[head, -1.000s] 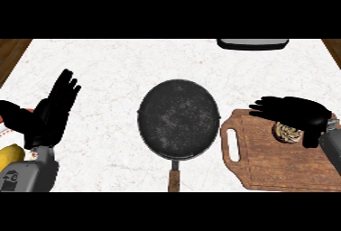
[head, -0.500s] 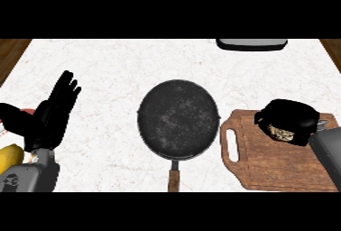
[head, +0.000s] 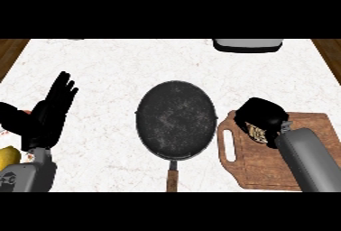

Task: Pick the cupcake from the cutting board and place it in the pan

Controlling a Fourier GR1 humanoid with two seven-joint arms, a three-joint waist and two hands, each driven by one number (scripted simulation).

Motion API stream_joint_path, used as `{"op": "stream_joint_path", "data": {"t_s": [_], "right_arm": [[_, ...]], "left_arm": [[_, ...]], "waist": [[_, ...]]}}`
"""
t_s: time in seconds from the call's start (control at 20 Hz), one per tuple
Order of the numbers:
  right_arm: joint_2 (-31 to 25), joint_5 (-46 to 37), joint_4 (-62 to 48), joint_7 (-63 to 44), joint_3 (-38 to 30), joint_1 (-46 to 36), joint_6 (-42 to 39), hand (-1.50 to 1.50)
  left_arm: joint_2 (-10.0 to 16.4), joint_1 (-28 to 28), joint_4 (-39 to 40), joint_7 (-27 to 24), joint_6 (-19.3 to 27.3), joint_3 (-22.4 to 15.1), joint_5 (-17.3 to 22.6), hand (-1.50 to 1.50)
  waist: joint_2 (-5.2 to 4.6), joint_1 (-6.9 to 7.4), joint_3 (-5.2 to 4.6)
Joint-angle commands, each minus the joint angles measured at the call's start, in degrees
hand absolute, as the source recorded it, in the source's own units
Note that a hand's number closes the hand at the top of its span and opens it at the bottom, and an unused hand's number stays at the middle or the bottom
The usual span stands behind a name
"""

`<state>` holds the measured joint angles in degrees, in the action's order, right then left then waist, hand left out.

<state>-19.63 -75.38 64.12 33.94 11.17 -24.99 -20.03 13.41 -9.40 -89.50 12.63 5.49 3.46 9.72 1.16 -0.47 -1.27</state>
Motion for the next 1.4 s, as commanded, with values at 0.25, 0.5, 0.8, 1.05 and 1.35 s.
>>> {"op": "stream_joint_path", "data": {"t_s": [0.25, 0.5, 0.8, 1.05, 1.35], "right_arm": [[19.1, -2.1, 6.6, -32.0, -3.9, -2.3, -1.5, 1.50], [19.5, -4.8, 14.4, -48.1, 0.8, -9.7, 3.2, 1.50], [19.6, -4.9, 19.1, -69.4, 7.9, -18.1, 1.4, 1.50], [19.6, -0.5, 21.5, -89.2, 13.6, -23.9, 0.4, 1.50], [19.6, 5.0, 18.2, -109.4, 19.5, -32.5, 3.0, 1.50]], "left_arm": [[-0.1, 1.4, 1.2, 0.5, 0.2, 0.0, -0.2, 0.00], [-0.3, -0.1, 1.2, 0.6, -0.1, -0.8, -0.6, 0.00], [-1.5, -2.3, 1.0, 0.8, -1.3, -3.2, -0.5, 0.00], [-2.0, -2.5, 1.9, 0.2, -2.1, -4.3, -0.9, 0.00], [-2.9, -6.2, 2.6, 1.5, -0.2, -4.2, -1.6, 0.00]], "waist": [[1.50, -0.57, 0.72], [1.74, 2.11, 0.89], [0.85, 5.25, 0.90], [-0.05, 7.18, 0.95], [-1.08, 6.86, 1.03]]}}
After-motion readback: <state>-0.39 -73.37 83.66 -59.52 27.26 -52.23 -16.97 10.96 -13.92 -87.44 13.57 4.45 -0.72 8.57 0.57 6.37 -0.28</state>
